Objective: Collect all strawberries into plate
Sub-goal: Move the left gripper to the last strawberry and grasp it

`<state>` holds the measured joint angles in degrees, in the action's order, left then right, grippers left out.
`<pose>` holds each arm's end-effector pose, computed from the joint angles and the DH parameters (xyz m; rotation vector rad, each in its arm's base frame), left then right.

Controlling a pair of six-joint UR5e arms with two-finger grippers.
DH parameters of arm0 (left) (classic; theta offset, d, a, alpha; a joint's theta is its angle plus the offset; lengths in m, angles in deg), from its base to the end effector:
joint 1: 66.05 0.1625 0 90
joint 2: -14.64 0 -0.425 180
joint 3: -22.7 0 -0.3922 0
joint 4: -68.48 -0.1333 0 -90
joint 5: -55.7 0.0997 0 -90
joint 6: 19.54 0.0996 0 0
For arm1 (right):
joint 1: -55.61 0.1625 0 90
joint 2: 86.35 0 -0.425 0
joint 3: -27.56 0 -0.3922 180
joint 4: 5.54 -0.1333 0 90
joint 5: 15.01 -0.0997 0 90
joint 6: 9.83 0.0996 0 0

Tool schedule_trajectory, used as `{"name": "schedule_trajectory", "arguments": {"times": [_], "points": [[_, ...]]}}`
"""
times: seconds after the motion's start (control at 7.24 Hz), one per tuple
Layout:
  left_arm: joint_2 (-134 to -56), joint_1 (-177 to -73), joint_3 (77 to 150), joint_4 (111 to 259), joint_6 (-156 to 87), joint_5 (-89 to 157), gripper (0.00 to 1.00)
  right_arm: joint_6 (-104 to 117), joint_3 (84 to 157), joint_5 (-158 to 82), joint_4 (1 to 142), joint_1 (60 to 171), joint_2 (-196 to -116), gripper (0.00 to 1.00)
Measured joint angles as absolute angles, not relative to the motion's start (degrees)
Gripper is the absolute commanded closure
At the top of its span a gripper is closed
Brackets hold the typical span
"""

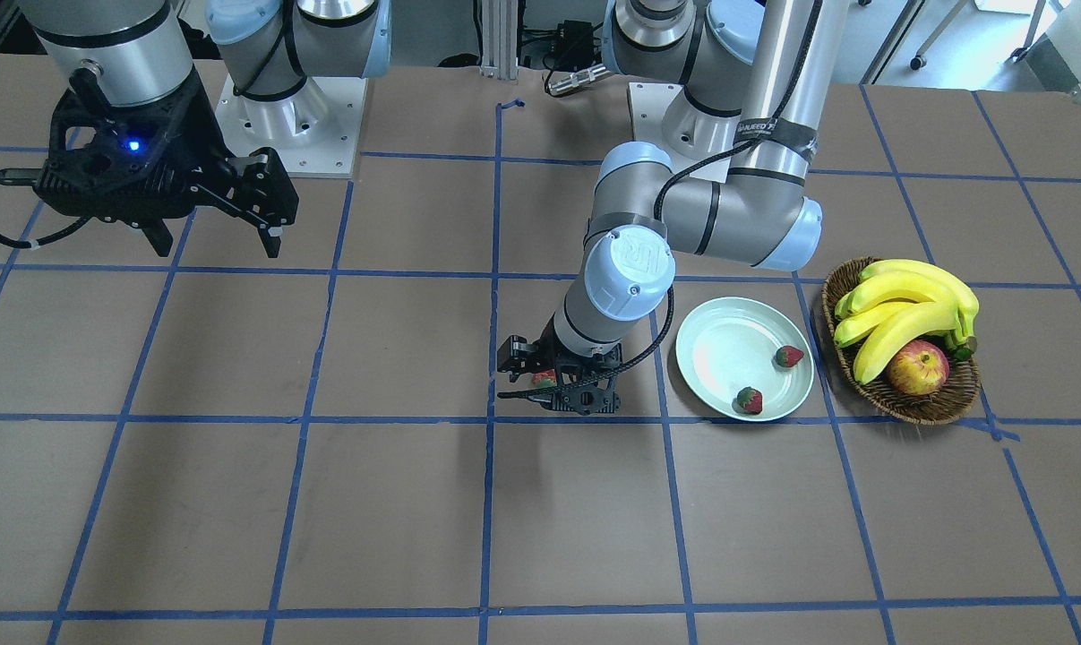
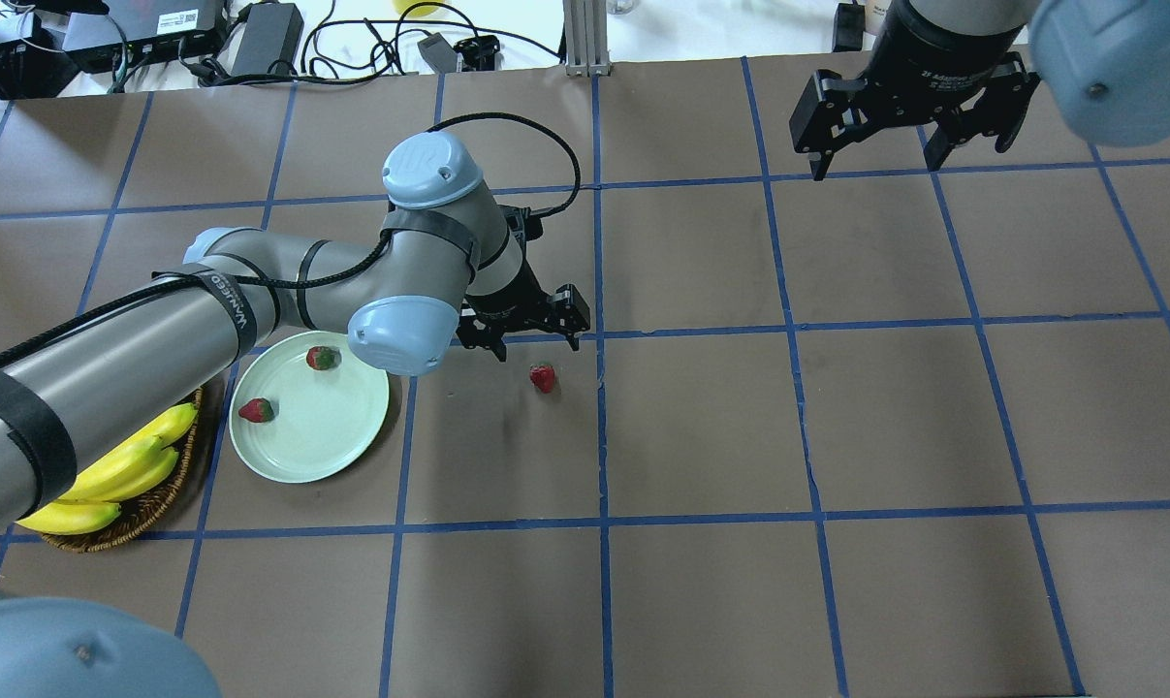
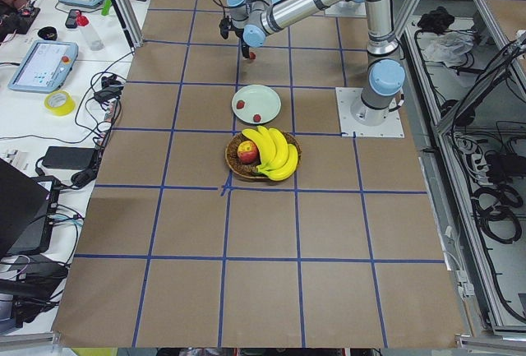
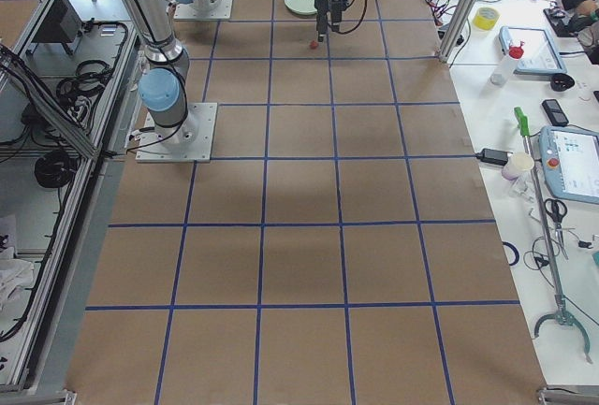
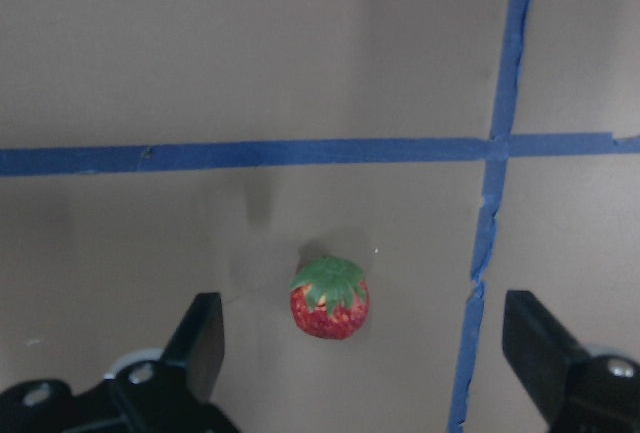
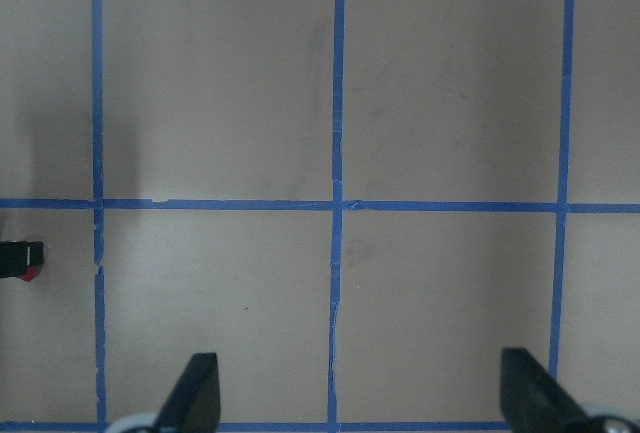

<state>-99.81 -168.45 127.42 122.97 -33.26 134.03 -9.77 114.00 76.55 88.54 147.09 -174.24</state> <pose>-0.2730 -0.5269 0.1980 0.0437 -2.9531 -0.1601 0.1439 -0.5130 0.5076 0.0365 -3.1118 0.1509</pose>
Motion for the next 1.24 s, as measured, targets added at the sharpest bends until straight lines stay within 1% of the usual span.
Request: {"name": "schedule_trajectory", "arguments": {"times": [0.14, 0.41, 0.55, 0.69, 0.83, 1.24], "points": [[-100.41, -168.48, 127.44, 122.97, -33.27, 134.07, 0.10, -9.85, 113.99, 76.51, 88.58, 147.08, -174.24, 0.00], [-101.38, -168.48, 127.46, 122.97, -33.33, 134.34, 0.42, -9.85, 113.96, 76.42, 88.59, 147.08, -174.43, 0.00], [-101.65, -168.46, 127.46, 122.97, -33.34, 134.52, 0.75, -9.86, 113.96, 76.31, 88.59, 147.10, -174.67, 0.00], [-101.86, -168.45, 127.45, 122.95, -33.45, 134.56, 0.97, -9.89, 113.96, 76.26, 88.59, 147.11, -174.79, 0.00], [-102.09, -168.45, 127.44, 122.91, -33.71, 134.56, 1.00, -10.00, 113.96, 76.28, 88.59, 147.10, -174.83, 0.00], [-101.43, -168.28, 126.43, 123.02, -34.12, 134.51, 1.00, -10.27, 113.96, 76.60, 88.60, 147.05, -174.86, 0.00]]}}
